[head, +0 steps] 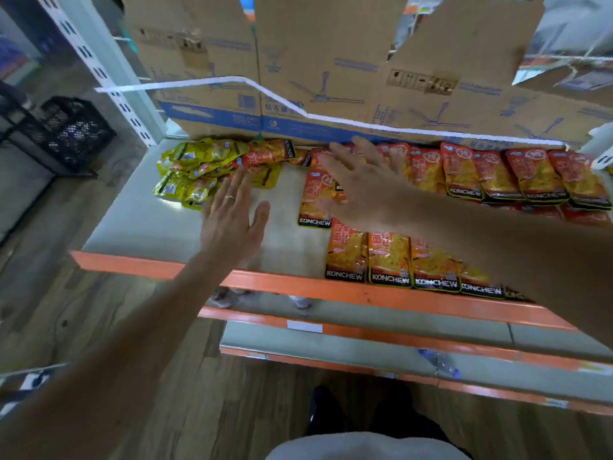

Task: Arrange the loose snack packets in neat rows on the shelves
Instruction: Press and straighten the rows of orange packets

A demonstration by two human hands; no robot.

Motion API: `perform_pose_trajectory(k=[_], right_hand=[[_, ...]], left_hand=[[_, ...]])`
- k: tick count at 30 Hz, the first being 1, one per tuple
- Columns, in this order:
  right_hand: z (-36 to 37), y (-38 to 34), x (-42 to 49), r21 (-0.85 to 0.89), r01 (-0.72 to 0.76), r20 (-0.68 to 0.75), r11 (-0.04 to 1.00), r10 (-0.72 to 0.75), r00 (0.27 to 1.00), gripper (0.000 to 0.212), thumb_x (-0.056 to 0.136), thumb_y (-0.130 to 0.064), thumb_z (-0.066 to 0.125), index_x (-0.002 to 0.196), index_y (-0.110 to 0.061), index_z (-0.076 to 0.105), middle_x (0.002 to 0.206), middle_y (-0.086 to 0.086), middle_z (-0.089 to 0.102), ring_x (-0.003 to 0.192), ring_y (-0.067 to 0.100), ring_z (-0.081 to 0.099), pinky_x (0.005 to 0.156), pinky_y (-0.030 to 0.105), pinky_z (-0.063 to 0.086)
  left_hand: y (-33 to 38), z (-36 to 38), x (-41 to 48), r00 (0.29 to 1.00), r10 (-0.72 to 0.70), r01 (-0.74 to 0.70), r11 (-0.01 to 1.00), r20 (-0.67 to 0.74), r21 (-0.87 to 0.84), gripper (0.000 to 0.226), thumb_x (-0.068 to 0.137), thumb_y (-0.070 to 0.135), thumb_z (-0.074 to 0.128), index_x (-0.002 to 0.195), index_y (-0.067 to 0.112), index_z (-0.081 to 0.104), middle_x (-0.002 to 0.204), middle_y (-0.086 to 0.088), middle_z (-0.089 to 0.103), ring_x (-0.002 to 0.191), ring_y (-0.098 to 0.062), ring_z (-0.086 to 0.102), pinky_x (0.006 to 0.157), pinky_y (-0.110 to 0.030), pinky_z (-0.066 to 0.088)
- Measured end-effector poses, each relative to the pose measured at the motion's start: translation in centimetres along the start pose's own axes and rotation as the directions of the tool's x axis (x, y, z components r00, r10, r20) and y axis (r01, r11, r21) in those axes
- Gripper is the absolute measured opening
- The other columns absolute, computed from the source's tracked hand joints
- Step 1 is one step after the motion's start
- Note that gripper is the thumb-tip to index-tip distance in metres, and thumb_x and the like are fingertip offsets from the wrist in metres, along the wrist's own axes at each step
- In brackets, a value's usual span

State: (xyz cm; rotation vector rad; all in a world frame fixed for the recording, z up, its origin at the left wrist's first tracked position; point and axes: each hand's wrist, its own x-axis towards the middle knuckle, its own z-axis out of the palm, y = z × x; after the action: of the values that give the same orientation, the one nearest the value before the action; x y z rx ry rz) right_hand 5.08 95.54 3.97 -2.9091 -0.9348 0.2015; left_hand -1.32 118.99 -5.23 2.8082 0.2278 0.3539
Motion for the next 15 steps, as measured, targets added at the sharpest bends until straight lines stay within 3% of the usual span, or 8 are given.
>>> perform_pose_trajectory(k=[8,15], right_hand=[[-0.8,-5.7,6.4,-0.086,0.172,-0.011,0.981,-0.173,0.985,0.070,0.094,-0.064,0.039,0.154,-0.032,0.020,0.166,-0.009,0.008,0.152,0.025,-0.001,0.114,0.058,0.008],[0.3,-8.8,11.1,-0.102,0.265,0.055,0.959,-0.261,0.964,0.064,0.093,-0.065,0.039,0.149,-0.035,0.038,0.165,-0.004,0.017,0.151,0.025,0.005,0.117,0.058,0.011]], left_hand=[[-6.5,-2.2,-0.6,0.961,-0.275,0.275,0.958,-0.017,0.076,0.079,0.088,0.060,0.025,0.156,0.021,0.028,0.166,0.003,0.021,0.153,-0.024,0.017,0.119,-0.047,0.016],[-8.4,-2.4,1.7,0.972,-0.235,0.235,0.964,-0.015,0.128,0.071,0.088,0.054,0.029,0.154,0.029,0.030,0.166,0.003,0.021,0.152,-0.025,0.019,0.119,-0.047,0.018]])
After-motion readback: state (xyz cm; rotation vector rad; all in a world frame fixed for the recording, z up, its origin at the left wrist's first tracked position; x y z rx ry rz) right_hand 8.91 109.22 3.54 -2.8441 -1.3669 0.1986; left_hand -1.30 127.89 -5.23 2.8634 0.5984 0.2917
